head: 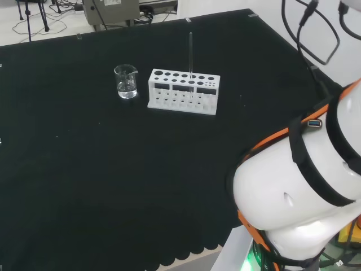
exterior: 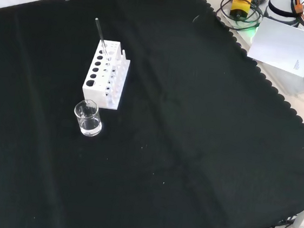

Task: Take the glass rod from the white test tube rack.

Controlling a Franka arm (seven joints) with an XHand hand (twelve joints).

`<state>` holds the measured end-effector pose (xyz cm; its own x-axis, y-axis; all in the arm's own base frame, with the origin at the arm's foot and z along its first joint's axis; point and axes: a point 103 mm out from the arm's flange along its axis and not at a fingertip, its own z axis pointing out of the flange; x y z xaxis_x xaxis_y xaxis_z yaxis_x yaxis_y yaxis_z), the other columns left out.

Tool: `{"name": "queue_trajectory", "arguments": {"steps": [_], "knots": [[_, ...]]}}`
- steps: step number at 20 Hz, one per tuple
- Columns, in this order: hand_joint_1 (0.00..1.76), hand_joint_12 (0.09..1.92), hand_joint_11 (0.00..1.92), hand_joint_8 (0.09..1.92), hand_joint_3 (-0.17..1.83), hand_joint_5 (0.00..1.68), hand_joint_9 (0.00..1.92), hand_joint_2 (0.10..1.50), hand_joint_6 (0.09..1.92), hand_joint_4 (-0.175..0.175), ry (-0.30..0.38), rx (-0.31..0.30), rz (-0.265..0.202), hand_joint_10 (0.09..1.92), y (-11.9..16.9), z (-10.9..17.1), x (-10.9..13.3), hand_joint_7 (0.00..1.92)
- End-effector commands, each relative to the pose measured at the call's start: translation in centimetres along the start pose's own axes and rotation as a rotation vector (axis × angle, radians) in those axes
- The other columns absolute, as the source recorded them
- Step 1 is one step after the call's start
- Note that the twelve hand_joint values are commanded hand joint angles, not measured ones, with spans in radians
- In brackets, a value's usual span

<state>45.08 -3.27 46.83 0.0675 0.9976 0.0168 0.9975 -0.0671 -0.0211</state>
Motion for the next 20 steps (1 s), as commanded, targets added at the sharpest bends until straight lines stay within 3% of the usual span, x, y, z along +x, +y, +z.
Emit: {"name": "queue_trajectory", "arguments": {"steps": [1,14,20], "knots": [[0.56,1.42,0.29,0.97,0.42,0.28,0.73,0.99,0.09,-0.175,0.013,-0.002,0.004,0.89,5.0,1.2,-2.7,0.45],[0.55,1.40,0.33,0.97,0.42,0.32,0.76,1.00,0.09,-0.175,0.021,0.113,0.026,0.90,9.0,7.0,-6.3,0.49],[0.55,1.40,0.34,0.98,0.42,0.33,0.79,1.01,0.09,-0.175,0.017,0.150,0.020,0.91,9.2,8.5,-6.2,0.51]]}}
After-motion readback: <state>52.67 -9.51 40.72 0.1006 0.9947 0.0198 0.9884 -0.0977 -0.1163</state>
